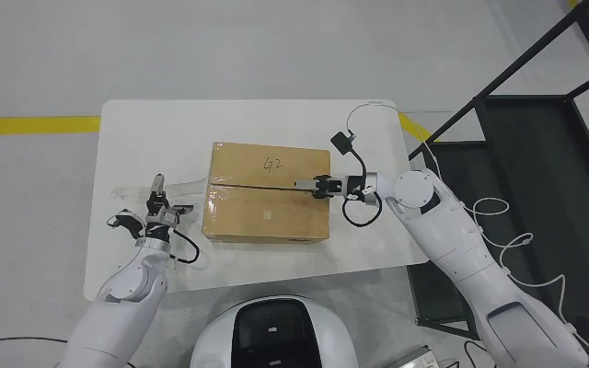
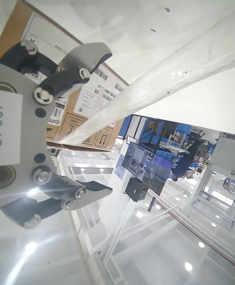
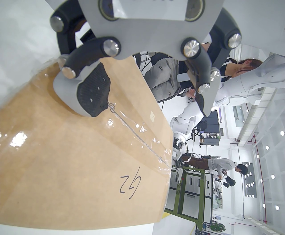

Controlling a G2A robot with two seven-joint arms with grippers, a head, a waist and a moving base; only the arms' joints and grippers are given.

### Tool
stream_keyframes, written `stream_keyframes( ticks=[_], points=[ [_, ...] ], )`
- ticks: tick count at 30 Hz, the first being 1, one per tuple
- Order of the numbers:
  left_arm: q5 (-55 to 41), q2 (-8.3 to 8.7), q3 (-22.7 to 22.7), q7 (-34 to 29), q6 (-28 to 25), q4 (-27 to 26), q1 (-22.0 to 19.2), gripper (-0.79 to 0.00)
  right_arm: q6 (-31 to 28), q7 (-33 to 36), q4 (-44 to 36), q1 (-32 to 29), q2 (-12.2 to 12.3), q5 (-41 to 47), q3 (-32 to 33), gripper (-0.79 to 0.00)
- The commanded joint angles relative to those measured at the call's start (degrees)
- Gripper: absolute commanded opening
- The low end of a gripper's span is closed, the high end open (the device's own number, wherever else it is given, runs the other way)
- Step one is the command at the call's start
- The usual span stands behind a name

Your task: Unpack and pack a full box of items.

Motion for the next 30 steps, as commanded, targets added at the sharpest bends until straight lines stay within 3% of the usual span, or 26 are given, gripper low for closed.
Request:
stream_keyframes(
  ticks=[1, 2, 3, 18, 23, 30],
  points=[
    [0.0, -0.28, 0.0, 0.4, 0.2, 0.1, -0.1, -0.517, 0.0, 0.0, 0.0, 0.0, 0.0, 0.0, 0.0, 0.000],
    [0.1, -0.41, -0.1, 0.8, 0.2, 0.2, -0.2, -0.690, 0.0, 0.0, 0.0, 0.0, 0.0, 0.0, 0.0, 0.000],
    [0.1, -0.55, -0.2, 1.2, 0.1, 0.1, -0.1, -0.785, 0.0, 0.0, 0.0, 0.0, 0.0, 0.0, 0.0, 0.000],
    [-0.4, -1.77, -4.5, 3.5, -2.5, -2.3, 2.4, -0.785, 0.0, 0.0, 0.0, 0.0, 0.0, 0.0, 0.0, 0.000],
    [2.1, -1.96, -6.1, 3.7, -4.4, -6.5, 4.5, -0.785, 0.0, 0.0, 0.0, 0.0, 0.0, 0.0, 0.0, 0.000],
    [9.0, -2.31, -6.1, 3.6, -2.2, -14.2, 5.6, -0.785, 0.0, 0.0, 0.0, 0.0, 0.0, 0.0, 0.0, 0.000]
  ],
)
